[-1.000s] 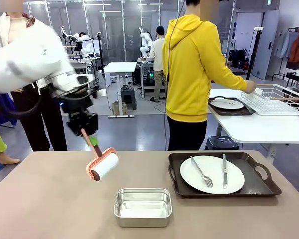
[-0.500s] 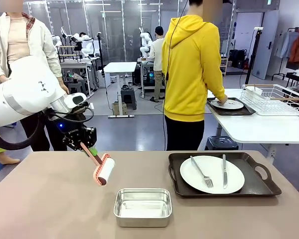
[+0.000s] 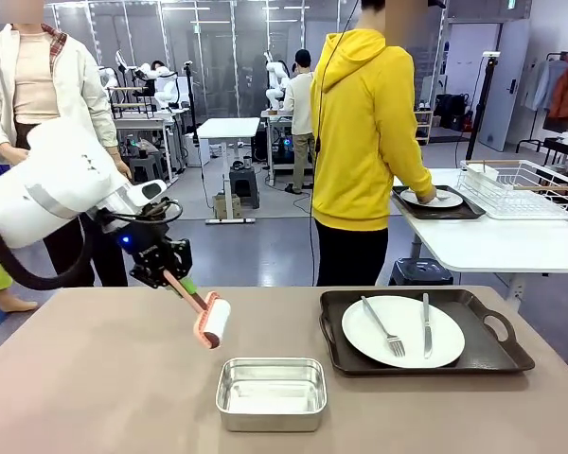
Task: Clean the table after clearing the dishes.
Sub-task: When the left (or right) Handle tray is removed, use the left hand (or right hand) to clean the left (or right) side of the table with the Lint Roller.
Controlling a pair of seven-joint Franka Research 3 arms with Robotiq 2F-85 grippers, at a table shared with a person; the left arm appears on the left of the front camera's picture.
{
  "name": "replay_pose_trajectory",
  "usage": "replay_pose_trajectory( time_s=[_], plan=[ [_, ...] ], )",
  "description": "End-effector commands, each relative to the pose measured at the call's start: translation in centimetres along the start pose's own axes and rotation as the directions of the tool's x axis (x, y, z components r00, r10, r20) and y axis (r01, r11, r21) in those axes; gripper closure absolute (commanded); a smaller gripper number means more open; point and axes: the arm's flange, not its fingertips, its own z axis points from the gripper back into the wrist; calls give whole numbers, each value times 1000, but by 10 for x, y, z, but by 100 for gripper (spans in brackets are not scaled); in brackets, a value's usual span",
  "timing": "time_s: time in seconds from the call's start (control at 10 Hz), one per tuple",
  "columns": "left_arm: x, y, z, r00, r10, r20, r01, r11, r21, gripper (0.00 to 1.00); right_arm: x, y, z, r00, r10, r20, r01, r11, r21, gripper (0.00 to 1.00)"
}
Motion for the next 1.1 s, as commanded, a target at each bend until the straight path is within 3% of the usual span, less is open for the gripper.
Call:
replay_pose_trajectory(
  time_s=[0.0,0.4,0.6,0.8,1.0],
  plan=[
    [21,13,-16,999,43,-17,-43,998,-41,79,-1,1,1,1000,3,-1,-3,1000,5,0],
    [20,57,-45,998,56,23,-56,998,21,79,-1,1,1,1000,3,-1,-3,1000,5,0],
    [4,102,-51,996,77,45,-79,995,61,79,-1,1,1,1000,3,-1,-3,1000,5,0],
    [-8,144,-37,993,106,44,-109,992,69,79,-1,1,1,1000,3,-1,-3,1000,5,0],
    [-27,172,-8,999,50,9,-50,998,33,79,-1,1,1,1000,3,-1,-3,1000,5,0]
  ],
)
